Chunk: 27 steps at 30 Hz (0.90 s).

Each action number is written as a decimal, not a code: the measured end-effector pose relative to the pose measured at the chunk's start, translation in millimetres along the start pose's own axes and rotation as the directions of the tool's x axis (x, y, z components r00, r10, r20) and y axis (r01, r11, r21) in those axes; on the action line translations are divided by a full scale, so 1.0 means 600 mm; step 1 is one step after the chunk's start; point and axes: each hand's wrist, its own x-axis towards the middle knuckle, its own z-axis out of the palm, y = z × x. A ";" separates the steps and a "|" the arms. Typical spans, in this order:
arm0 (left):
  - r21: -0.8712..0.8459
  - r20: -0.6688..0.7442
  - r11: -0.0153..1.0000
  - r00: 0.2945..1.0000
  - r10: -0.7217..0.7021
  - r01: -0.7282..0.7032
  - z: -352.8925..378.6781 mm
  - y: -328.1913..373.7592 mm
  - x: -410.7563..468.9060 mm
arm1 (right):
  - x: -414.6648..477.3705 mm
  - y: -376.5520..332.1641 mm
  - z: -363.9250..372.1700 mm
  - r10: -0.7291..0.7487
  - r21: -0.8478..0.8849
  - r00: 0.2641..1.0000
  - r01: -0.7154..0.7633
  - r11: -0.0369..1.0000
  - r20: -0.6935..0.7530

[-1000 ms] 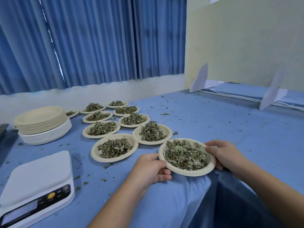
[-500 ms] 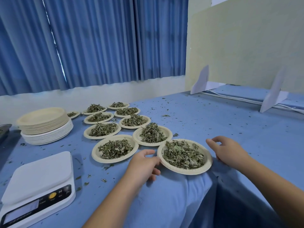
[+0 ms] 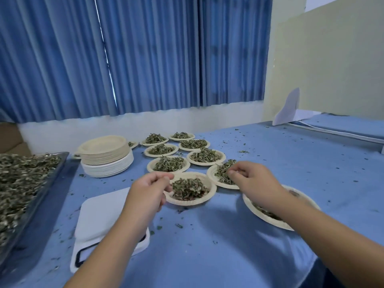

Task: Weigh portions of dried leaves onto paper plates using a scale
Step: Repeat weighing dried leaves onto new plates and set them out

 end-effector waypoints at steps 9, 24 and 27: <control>0.193 -0.403 0.981 0.909 0.107 -0.030 -0.253 -0.059 0.034 | 0.100 -0.187 0.214 -0.255 -0.094 0.947 0.277 0.956 0.195; 0.286 -0.460 0.937 0.886 -0.048 0.199 -0.298 -0.136 0.084 | 0.314 -0.360 0.457 -0.349 -0.375 0.804 0.549 0.747 0.482; 0.289 -0.470 0.929 0.880 -0.073 0.231 -0.300 -0.140 0.088 | 0.340 -0.368 0.481 -0.175 -0.400 0.789 0.473 0.785 0.590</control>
